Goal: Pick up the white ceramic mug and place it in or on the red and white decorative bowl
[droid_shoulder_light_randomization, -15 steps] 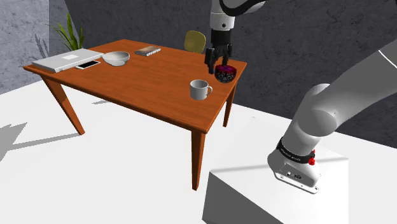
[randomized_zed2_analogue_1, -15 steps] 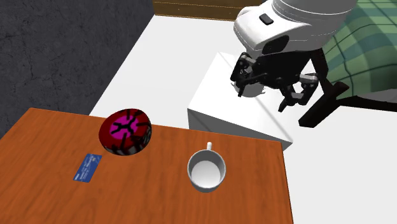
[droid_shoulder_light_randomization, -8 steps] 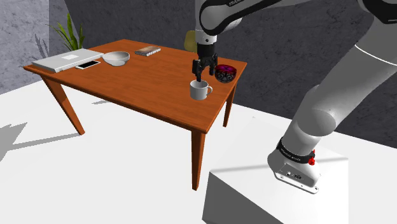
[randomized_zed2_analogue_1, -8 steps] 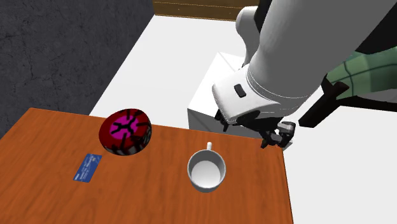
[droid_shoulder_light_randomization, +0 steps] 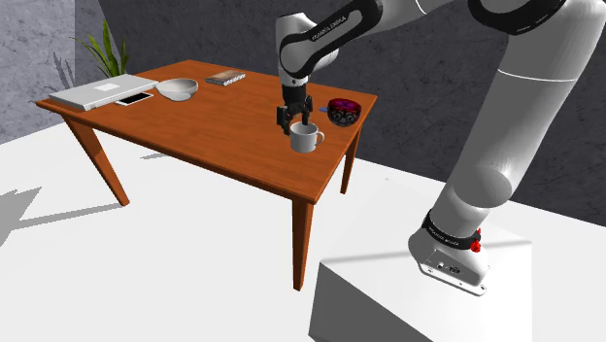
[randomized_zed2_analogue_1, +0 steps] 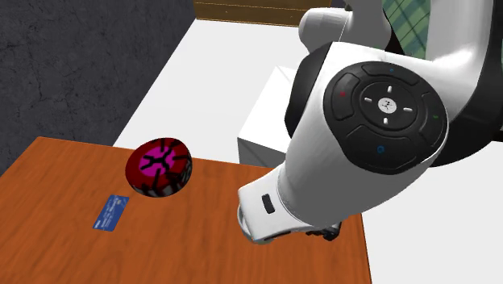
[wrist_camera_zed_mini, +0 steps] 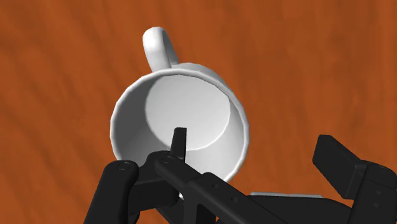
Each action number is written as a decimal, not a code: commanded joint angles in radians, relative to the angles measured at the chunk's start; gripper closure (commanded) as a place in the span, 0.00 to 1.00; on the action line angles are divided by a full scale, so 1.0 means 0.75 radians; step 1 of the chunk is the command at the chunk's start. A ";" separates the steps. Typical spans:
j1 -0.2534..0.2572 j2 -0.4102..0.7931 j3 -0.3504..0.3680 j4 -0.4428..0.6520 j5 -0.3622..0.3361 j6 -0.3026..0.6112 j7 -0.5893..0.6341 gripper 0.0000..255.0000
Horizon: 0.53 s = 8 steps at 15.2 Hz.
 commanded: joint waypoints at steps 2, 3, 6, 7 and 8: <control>0.000 0.048 -0.002 0.001 -0.009 0.046 0.003 0.00; -0.001 0.056 -0.002 -0.009 -0.010 0.063 0.003 0.00; -0.002 0.080 -0.003 -0.035 -0.013 0.114 0.006 0.00; -0.002 0.089 -0.004 -0.043 -0.015 0.131 0.007 0.00; -0.002 0.094 -0.004 -0.048 -0.016 0.141 0.007 0.00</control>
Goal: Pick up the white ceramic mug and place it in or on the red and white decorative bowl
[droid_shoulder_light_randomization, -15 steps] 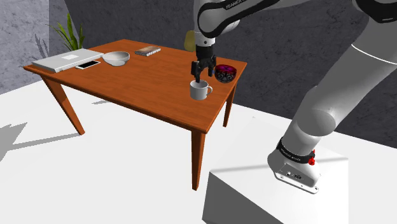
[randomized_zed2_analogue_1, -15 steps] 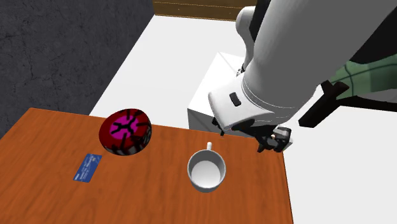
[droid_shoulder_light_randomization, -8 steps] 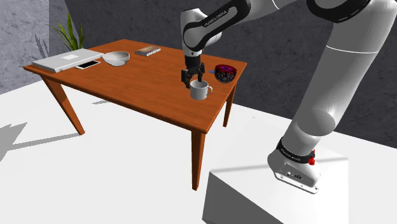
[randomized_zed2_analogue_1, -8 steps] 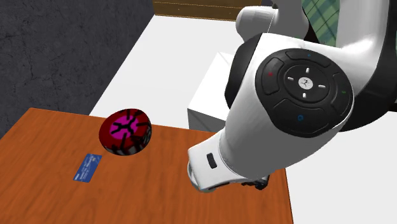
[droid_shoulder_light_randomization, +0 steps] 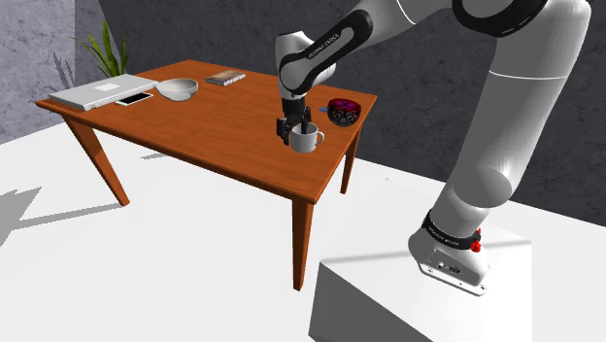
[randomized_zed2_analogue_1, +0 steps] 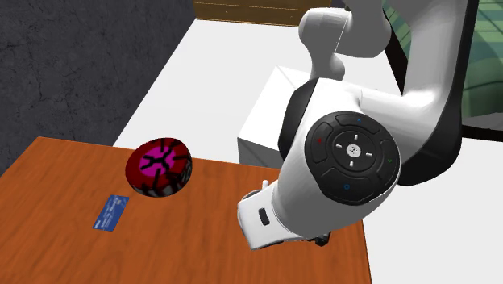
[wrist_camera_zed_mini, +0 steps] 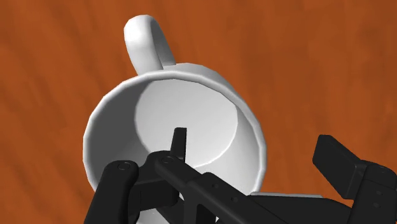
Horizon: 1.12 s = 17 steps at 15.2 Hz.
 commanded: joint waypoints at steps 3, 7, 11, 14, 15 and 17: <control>-0.001 0.008 -0.001 -0.004 -0.001 0.013 0.000 0.00; -0.001 0.008 -0.001 -0.004 -0.001 0.012 0.000 0.00; -0.001 0.008 -0.001 -0.004 -0.001 0.012 0.000 1.00; -0.001 0.008 -0.001 -0.004 -0.001 0.012 0.000 1.00; -0.001 0.008 -0.001 -0.004 -0.001 0.013 0.000 1.00; -0.001 0.008 -0.001 -0.004 -0.001 0.013 0.000 1.00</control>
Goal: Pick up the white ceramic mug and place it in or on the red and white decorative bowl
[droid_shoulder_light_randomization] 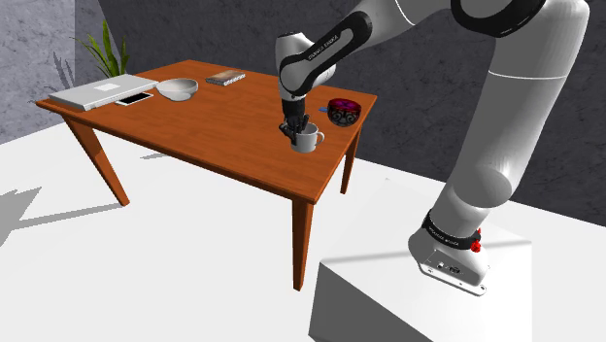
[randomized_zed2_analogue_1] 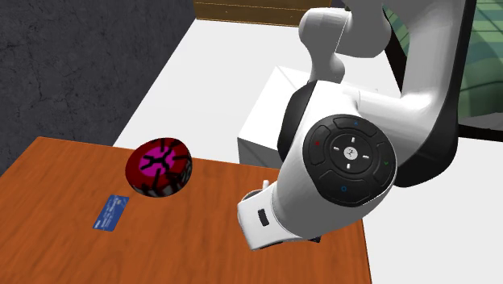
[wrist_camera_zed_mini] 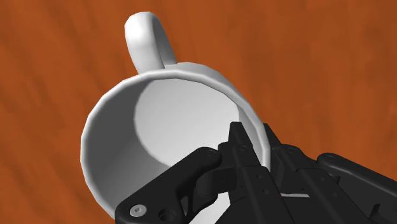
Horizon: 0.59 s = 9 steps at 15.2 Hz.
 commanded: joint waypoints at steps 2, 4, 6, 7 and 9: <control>0.000 -0.020 0.000 0.013 0.003 -0.033 -0.003 1.00; 0.000 -0.039 0.001 0.027 0.005 -0.066 -0.006 1.00; 0.000 -0.057 0.001 0.043 0.008 -0.100 -0.008 1.00; 0.000 -0.065 0.001 0.051 0.009 -0.116 -0.010 1.00; -0.001 -0.082 0.002 0.069 0.011 -0.150 -0.012 1.00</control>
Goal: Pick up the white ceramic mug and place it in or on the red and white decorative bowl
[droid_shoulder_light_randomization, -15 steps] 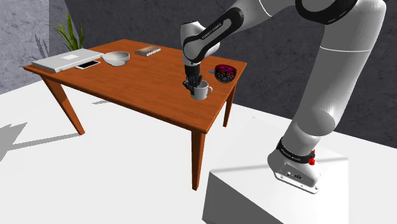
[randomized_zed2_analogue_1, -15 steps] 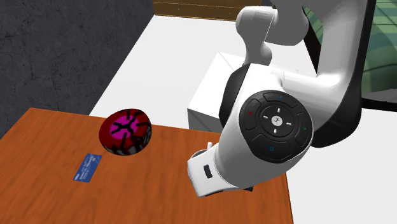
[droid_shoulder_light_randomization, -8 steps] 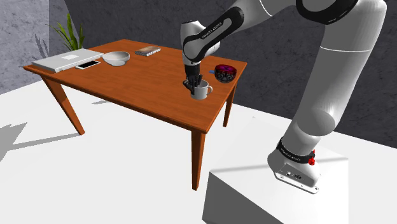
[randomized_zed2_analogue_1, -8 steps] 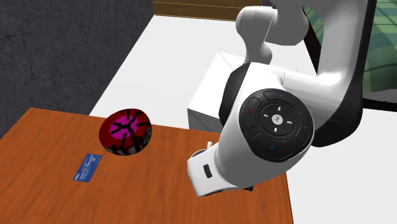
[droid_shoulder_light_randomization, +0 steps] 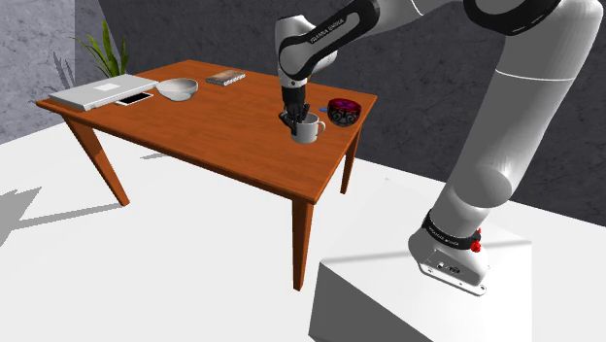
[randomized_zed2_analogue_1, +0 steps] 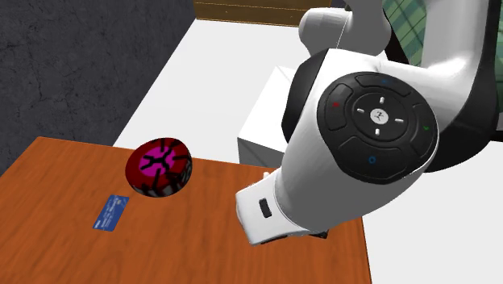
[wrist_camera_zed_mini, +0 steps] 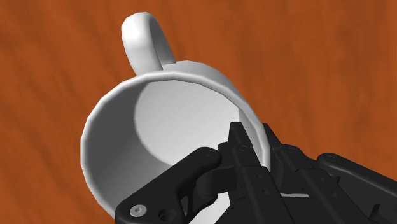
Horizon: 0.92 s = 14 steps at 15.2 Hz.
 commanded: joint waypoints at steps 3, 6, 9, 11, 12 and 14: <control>-0.001 -0.033 0.000 0.038 0.004 -0.072 -0.006 1.00; 0.000 -0.053 0.000 0.069 0.007 -0.123 -0.010 1.00; 0.000 -0.071 0.001 0.102 0.009 -0.174 -0.013 1.00; 0.000 -0.082 0.001 0.126 0.011 -0.208 -0.015 1.00; 0.000 -0.087 0.001 0.138 0.011 -0.225 -0.016 1.00; 0.000 -0.096 0.001 0.164 0.013 -0.260 -0.018 1.00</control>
